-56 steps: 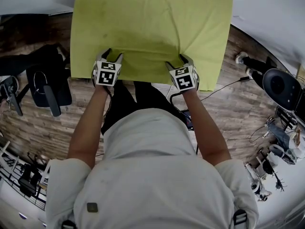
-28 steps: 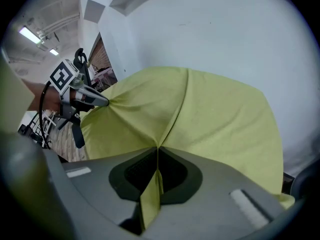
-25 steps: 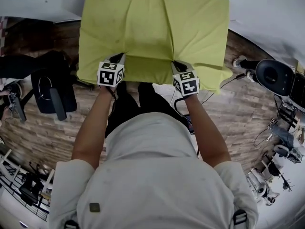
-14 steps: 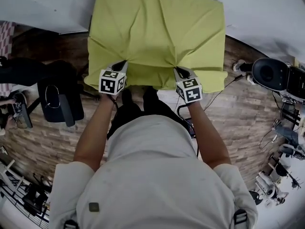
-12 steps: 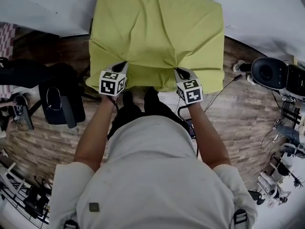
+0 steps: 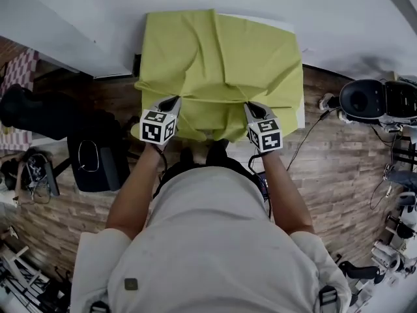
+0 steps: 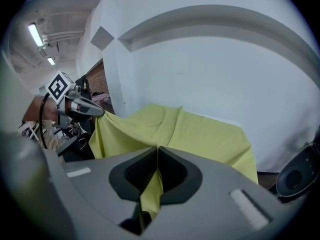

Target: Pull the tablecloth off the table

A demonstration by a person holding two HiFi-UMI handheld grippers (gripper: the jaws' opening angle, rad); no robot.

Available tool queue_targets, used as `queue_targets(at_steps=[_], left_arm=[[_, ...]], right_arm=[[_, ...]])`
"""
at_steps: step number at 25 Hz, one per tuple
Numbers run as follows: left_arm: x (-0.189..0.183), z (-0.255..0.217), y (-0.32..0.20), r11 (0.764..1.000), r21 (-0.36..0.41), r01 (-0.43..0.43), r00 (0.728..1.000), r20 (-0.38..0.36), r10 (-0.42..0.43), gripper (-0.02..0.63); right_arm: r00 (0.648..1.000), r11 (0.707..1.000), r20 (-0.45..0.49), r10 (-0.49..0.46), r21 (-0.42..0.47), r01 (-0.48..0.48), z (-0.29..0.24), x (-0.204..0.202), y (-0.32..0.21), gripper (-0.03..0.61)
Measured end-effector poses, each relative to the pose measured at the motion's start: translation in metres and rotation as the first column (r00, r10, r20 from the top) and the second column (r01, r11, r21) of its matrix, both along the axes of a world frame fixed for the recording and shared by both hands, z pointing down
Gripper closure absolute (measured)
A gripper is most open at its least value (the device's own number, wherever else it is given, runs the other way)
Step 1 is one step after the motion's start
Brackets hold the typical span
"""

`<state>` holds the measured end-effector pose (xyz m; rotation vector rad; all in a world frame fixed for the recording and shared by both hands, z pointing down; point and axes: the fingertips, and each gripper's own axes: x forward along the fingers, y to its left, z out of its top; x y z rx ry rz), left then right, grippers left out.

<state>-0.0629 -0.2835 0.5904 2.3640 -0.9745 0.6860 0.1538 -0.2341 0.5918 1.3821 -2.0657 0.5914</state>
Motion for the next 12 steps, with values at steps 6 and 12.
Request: queue_targets(at_steps=[6, 12], left_arm=[[-0.018, -0.039, 0.008, 0.996, 0.076, -0.052, 0.998, -0.027, 0.054, 0.611], [-0.031, -0.077, 0.018, 0.987, 0.127, -0.101, 0.992, -0.056, 0.109, 0.609]], right_arm=[[0.999, 0.995, -0.003, 0.045, 0.093, -0.045, -0.041, -0.018, 0.006, 0.56], [0.996, 0.984, -0.005, 0.086, 0.157, -0.084, -0.079, -0.03, 0.018, 0.56]])
